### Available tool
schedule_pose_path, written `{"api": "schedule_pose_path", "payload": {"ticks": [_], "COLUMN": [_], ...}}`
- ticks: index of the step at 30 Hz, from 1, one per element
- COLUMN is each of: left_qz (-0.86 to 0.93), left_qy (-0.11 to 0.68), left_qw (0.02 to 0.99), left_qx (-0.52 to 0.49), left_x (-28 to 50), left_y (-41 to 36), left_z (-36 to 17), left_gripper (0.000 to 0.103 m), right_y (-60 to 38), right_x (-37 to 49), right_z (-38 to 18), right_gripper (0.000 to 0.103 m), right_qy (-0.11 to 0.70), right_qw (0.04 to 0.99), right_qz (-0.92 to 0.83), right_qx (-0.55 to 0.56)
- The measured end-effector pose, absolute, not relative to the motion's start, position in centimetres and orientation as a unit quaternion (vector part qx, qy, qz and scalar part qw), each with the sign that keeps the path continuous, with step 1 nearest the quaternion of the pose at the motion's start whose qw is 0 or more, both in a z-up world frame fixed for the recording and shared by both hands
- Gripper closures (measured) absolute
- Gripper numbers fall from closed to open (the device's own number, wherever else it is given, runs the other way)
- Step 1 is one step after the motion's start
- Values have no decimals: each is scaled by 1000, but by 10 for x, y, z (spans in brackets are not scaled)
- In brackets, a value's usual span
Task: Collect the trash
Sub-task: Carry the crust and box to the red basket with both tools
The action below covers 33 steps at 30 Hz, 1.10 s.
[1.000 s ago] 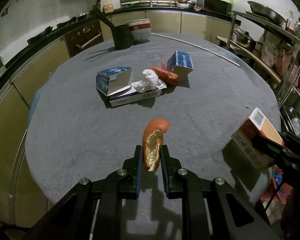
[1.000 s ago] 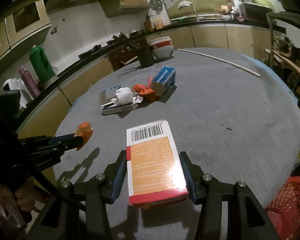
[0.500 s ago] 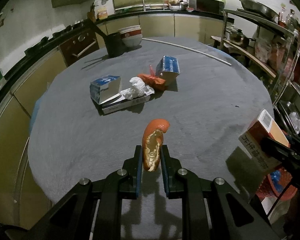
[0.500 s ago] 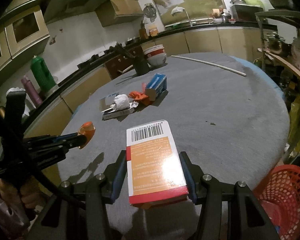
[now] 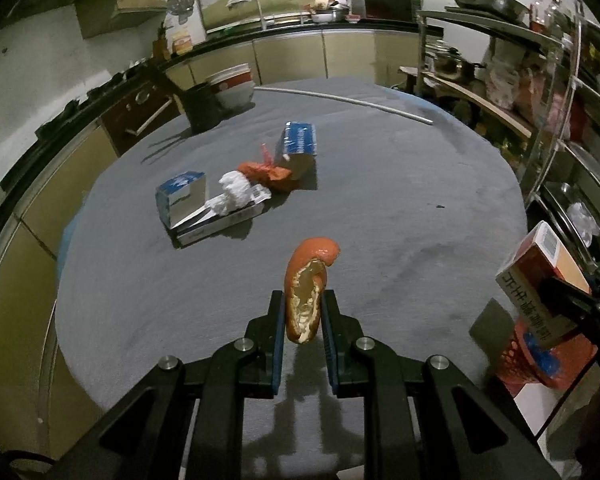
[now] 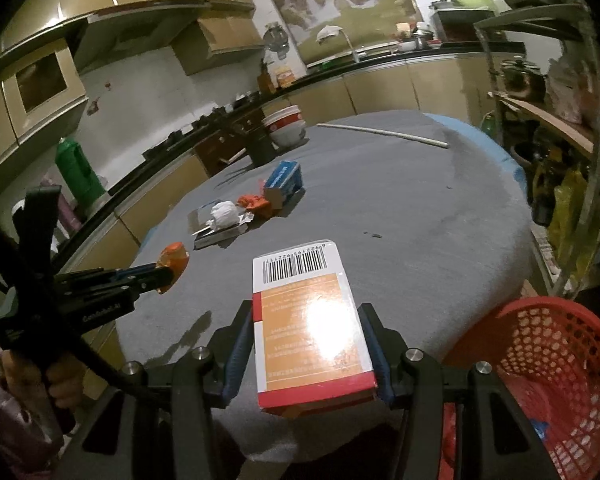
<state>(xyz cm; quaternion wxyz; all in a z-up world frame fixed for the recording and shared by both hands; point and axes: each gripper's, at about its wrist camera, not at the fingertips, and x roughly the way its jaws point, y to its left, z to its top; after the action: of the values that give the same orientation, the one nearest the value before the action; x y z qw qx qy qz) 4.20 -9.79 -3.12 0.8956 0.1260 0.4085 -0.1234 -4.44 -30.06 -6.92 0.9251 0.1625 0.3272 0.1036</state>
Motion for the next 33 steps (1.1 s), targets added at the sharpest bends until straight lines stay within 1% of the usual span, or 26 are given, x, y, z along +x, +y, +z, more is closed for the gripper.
{"api": "schedule_pose_path", "payload": {"ticks": [11,25,33], "left_qz": [-181,-320,-376], "left_qy": [414,445,479], "left_qw": [879,817,769], "left_qx": [154,181,195], "left_x": [22,-9,-28], "left_y": [-144,-249,-302], "left_z": [-34,-49,-70], "left_gripper": [85,85,84], "right_y": [-350,-433,-463], "right_x": [-83,-154,-177], "right_z": [-73,-105,-121], "right_gripper": [49,49,49], "right_qy": [318,333,339], "right_qw": [926,905,889], "right_qz": [54,-52,-86], "right_qx": [195,260,294]}}
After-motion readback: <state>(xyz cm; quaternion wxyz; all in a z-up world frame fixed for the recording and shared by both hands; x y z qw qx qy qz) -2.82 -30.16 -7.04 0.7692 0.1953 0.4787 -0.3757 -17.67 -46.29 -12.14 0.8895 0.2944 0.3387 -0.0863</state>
